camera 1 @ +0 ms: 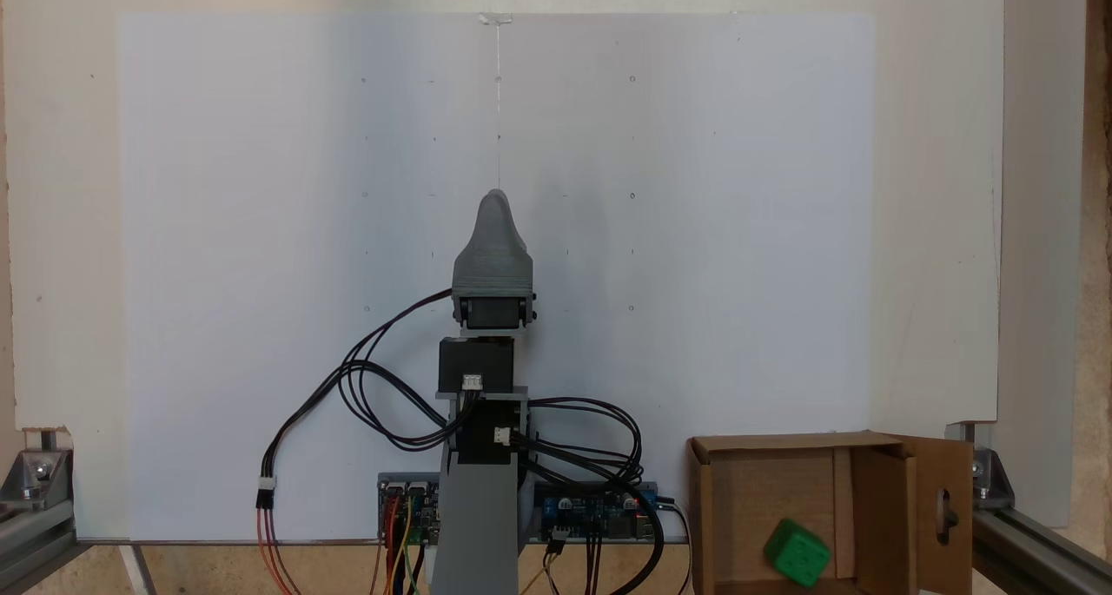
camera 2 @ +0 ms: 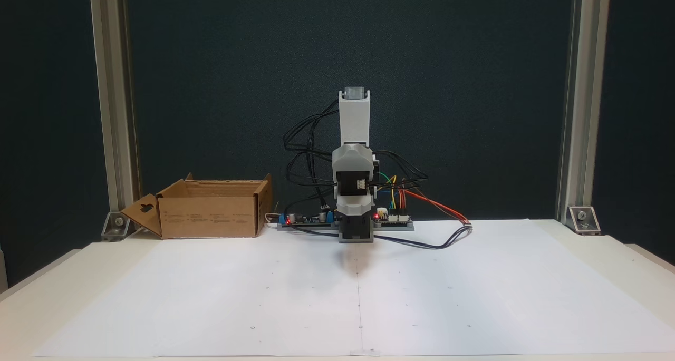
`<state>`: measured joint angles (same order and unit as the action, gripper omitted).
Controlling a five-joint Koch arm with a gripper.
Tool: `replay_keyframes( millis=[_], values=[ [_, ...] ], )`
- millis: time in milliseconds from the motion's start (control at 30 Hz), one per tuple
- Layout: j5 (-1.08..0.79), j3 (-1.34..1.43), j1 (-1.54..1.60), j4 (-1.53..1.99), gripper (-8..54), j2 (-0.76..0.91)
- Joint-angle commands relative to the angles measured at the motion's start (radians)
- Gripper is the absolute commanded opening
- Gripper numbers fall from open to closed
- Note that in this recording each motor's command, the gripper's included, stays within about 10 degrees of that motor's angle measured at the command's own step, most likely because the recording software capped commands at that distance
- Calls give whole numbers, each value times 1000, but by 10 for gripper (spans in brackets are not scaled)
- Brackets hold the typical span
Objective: Grasp a green dice and put it in the bin.
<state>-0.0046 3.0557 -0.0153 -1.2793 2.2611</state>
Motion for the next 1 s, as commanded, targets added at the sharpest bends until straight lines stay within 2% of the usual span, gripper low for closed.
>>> replay_keyframes(
  millis=[0, 967],
  values=[
    [18, 18, 2, -78, 446, 107],
    [17, 72, 0, -121, 449, 104]
  ],
)
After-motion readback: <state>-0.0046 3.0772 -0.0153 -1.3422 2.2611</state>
